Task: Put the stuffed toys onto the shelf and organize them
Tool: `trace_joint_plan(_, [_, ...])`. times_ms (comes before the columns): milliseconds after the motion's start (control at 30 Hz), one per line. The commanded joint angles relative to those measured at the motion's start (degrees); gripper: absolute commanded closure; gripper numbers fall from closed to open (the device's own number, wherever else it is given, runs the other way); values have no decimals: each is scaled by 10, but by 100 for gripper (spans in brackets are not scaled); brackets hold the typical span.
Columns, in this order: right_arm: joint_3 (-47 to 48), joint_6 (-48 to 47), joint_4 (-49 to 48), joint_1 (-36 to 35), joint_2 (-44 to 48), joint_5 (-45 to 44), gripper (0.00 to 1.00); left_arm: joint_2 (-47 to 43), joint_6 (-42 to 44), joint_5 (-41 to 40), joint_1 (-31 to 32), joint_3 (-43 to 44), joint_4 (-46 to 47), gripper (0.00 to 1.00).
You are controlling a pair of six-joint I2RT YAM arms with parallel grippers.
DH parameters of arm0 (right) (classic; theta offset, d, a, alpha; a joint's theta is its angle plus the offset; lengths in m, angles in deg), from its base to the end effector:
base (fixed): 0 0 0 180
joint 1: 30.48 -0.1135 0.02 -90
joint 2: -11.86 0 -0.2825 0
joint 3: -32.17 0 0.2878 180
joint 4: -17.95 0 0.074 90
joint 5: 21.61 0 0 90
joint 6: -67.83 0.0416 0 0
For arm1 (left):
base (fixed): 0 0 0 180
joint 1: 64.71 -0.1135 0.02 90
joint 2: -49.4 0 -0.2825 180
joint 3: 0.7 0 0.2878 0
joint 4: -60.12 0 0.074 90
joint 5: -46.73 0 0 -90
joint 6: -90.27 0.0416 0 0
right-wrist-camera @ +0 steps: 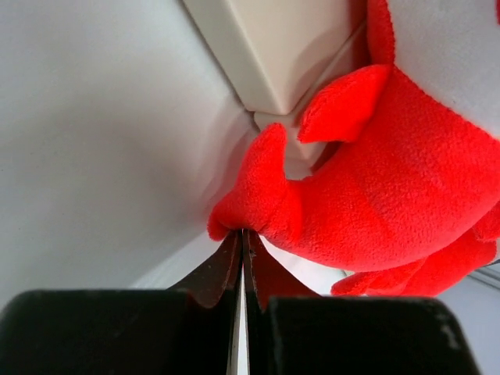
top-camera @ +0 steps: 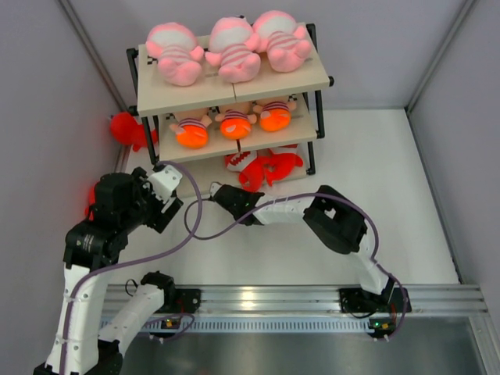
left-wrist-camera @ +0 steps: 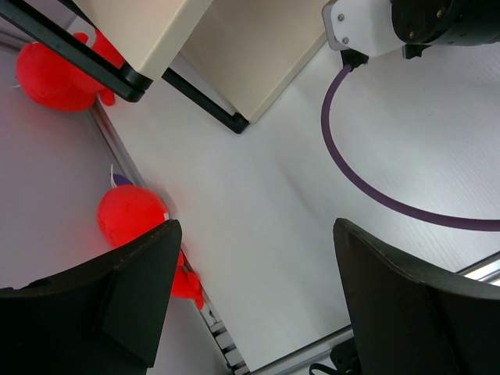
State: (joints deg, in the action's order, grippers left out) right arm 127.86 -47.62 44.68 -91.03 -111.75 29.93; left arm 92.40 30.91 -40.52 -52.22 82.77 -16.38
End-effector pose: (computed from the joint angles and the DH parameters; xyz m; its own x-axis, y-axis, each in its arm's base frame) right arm 0.2646 0.4160 0.1271 -0.1451 -0.9414 -0.3044 -0.6283 0.3254 -0.7067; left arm 0.1224 -0.0292 0.4250 -0.3647 0.6022 -0.7102 0.5111 0.7670 0.3879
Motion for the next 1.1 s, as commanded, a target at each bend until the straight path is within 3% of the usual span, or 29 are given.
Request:
trace_joint_plan(0, [0,18,-60,12,64,8,100,-2,6,9,2,-2,2,16])
trace_joint_plan(333, [2,35,-89,43,90,42,100,-5,8,9,2,-1,-2,16])
trace_joint_plan(867, [41,37,-71,74,46,69,100,-9,15,-5,2,-12,-4,15])
trace_joint_plan(900, [37,36,-71,73,50,76,98,-9,16,-10,2,-23,-3,15])
trace_joint_plan(933, [23,34,-82,71,57,89,84,-8,16,-16,2,-28,-3,15])
trace_joint_plan(1067, [-9,30,-107,63,93,102,58,-7,7,-21,1,-39,-3,15])
